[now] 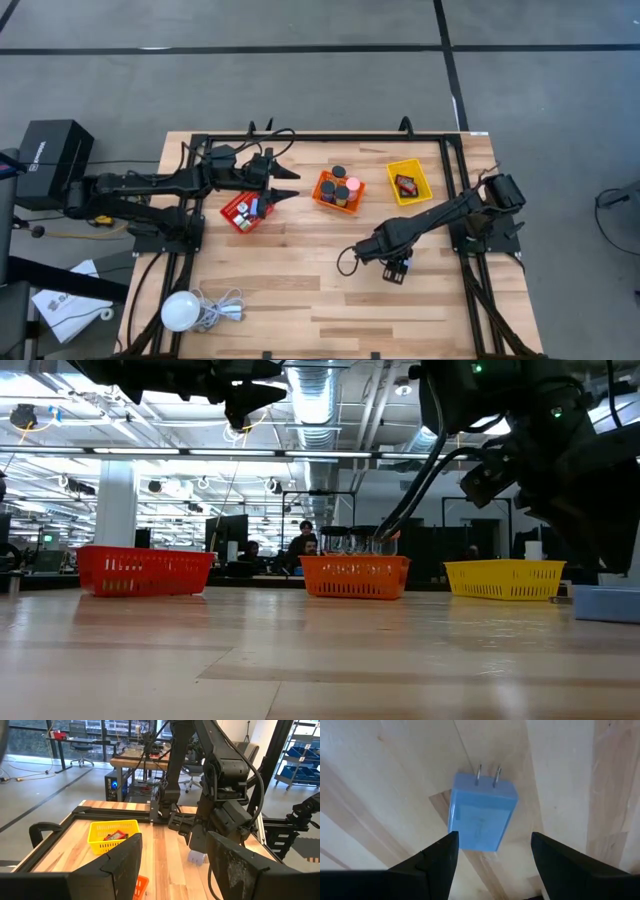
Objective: Pick & Place Office items
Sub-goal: Put the light blue charger adapter into the red basket
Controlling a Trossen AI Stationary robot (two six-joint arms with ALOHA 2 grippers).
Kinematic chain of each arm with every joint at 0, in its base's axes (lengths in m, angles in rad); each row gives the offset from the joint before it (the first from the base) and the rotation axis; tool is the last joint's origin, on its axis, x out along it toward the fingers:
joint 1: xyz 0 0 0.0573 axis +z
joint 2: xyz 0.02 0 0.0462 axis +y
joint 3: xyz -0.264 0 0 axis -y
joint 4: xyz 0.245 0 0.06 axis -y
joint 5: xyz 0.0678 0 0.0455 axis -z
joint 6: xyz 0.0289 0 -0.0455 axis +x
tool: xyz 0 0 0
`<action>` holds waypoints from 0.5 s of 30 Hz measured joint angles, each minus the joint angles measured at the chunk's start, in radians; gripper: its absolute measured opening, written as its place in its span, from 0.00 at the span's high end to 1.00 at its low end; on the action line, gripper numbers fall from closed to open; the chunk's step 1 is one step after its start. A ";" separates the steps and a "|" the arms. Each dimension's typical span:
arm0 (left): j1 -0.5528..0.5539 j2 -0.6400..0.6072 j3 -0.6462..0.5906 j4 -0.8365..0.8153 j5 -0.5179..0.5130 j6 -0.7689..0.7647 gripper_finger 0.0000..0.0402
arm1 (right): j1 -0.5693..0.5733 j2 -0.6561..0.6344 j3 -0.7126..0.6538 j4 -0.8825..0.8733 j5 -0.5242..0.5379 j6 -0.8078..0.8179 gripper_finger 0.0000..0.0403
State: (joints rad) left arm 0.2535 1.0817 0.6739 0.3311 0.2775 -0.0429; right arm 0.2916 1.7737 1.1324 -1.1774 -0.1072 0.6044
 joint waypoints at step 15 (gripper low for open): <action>0.000 0.000 0.000 -0.002 0.000 0.000 0.47 | 0.047 -0.079 -0.005 -0.212 0.053 -0.013 0.40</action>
State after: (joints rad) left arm 0.2535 1.0817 0.6739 0.3294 0.2779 -0.0427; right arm 0.3389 1.6944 1.1272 -1.3893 -0.0537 0.5915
